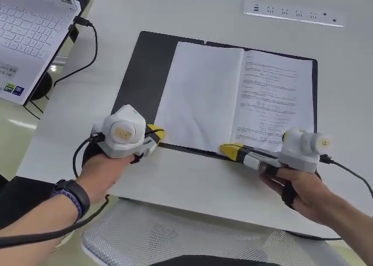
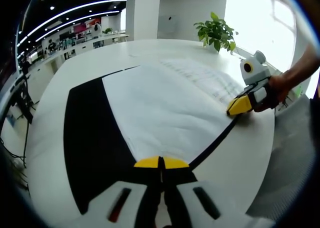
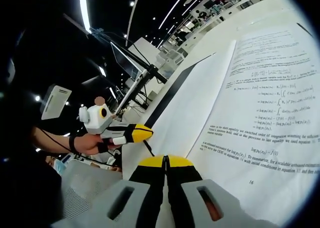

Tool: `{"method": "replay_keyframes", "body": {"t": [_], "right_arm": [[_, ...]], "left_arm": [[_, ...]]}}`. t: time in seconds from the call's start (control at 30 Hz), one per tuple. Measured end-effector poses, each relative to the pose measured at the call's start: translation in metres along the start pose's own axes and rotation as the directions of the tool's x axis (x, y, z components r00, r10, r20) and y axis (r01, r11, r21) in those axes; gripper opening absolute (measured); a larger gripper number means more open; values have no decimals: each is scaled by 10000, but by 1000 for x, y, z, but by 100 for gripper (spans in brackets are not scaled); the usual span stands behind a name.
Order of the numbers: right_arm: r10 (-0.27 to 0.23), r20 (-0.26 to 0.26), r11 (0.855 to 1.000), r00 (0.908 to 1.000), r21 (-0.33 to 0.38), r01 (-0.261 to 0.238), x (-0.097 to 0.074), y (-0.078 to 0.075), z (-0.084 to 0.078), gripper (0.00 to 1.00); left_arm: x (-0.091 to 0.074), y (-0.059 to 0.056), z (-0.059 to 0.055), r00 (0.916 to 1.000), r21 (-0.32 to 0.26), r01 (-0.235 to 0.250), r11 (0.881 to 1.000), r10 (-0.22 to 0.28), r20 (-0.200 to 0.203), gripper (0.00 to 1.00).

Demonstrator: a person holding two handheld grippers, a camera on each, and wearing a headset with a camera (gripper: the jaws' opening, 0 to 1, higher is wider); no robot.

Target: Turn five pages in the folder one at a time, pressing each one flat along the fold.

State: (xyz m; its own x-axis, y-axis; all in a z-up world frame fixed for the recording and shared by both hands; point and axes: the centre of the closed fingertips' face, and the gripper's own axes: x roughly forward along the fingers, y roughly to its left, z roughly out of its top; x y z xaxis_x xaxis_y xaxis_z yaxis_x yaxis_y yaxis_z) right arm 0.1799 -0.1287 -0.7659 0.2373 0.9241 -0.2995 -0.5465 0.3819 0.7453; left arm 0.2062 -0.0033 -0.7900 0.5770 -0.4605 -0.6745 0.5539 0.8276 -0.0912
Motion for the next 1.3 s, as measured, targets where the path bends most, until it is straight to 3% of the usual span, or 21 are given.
{"method": "replay_keyframes", "body": {"t": [0.37,0.47,0.63,0.73,0.8,1.2,1.3], "right_arm": [[-134,-91,9991,9999,408,137,-3,-7,0,0],[-140,-70,9993,9999,360,143,-5,-7,1,6],[-259,-23,9995,9997,-156,259,-11,-4,7,17],[-818,386,9954,9959,-478,836,-22,-13,21,25],[-927,510,9940,9944,-532,954,-27,-14,25,26],[-1884,727,9735,9794,-1181,1960,-63,-23,30,31],[-2206,740,9613,9725,-1521,2296,-74,-26,31,34]], "left_arm": [[-1,-7,0,9990,137,340,9993,-336,-279,8],[-4,-9,-1,9984,-279,498,9984,-505,-255,11],[-12,-11,-1,9985,-301,471,9984,-480,-280,14],[-19,-14,0,9985,-279,470,9985,-478,-264,17],[-22,-16,2,9985,-318,498,9983,-505,-222,17],[-35,-20,21,9989,-238,457,9987,-455,96,24],[-39,-22,26,9988,-202,463,9987,-460,184,26]]}}
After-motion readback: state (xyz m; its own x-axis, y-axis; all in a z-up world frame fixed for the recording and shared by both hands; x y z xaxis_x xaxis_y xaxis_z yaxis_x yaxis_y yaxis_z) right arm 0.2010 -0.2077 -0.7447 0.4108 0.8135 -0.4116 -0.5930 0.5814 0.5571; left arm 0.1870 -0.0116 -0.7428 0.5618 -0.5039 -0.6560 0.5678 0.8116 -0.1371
